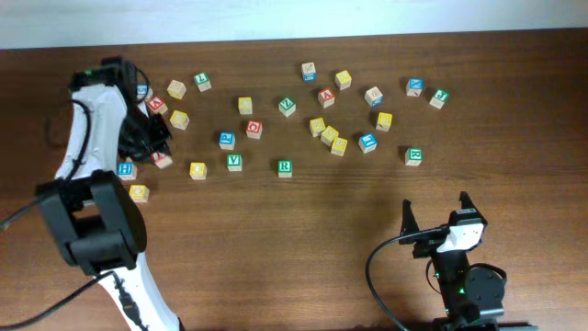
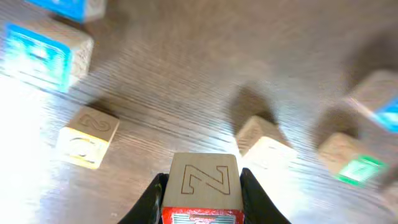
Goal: Spell out ICRA
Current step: 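Lift the red I block and carry it toward the table center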
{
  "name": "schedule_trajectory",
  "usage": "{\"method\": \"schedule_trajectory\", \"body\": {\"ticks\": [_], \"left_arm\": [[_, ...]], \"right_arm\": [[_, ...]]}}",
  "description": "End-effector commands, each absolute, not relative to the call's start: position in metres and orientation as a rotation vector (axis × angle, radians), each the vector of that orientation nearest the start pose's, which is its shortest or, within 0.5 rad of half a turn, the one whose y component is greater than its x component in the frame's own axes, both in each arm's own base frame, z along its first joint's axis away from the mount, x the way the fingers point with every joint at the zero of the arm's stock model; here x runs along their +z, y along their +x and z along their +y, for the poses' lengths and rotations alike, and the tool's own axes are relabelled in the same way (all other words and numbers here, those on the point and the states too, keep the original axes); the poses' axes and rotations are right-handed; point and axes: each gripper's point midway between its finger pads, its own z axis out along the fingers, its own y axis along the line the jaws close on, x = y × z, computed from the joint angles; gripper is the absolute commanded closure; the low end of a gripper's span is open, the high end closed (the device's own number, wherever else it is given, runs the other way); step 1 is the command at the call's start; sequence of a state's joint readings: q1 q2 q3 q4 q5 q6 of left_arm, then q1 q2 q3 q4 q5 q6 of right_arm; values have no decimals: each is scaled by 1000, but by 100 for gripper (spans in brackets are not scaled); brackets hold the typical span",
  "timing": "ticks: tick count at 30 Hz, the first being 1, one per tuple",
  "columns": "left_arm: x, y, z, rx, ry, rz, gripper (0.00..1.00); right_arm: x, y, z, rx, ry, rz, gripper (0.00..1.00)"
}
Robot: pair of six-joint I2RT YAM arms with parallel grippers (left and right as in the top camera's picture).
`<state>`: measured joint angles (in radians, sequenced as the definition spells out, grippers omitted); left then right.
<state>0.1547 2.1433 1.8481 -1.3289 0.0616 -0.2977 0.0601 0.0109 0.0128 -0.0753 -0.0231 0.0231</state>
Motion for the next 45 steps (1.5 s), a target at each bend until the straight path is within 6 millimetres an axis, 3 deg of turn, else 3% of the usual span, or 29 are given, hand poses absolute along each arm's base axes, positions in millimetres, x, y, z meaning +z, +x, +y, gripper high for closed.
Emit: {"method": "schedule_trajectory", "body": {"ticks": [1, 5, 10, 13, 16, 19, 22, 25, 28, 36, 41, 45], "left_arm": [[134, 414, 26, -370, -475, 3074, 92], [175, 411, 16, -446, -457, 3025, 91], [242, 392, 10, -457, -379, 2914, 88], [291, 368, 6, -435, -336, 2795, 85], [326, 348, 2, -424, -300, 2698, 84], [359, 324, -17, -460, -216, 2605, 83], [369, 304, -51, -503, -77, 2594, 84], [356, 283, -93, -560, 89, 2661, 85], [318, 258, -140, -613, 253, 2815, 89], [205, 237, -193, -529, 209, 3055, 89], [128, 240, -191, -394, 81, 3077, 89], [86, 257, -160, -111, -52, 3006, 87]], "right_arm": [[156, 245, 19, 79, -46, 1648, 2], [156, 245, 19, 79, -46, 1648, 2], [156, 245, 19, 79, -46, 1648, 2], [156, 245, 19, 79, -46, 1648, 2], [156, 245, 19, 79, -46, 1648, 2], [156, 245, 19, 79, -46, 1648, 2], [156, 245, 19, 79, -46, 1648, 2], [156, 245, 19, 79, -46, 1648, 1], [156, 245, 19, 79, -46, 1648, 2], [156, 245, 19, 79, -46, 1648, 2], [156, 245, 19, 79, -46, 1648, 2], [156, 245, 19, 79, -46, 1648, 2]]}}
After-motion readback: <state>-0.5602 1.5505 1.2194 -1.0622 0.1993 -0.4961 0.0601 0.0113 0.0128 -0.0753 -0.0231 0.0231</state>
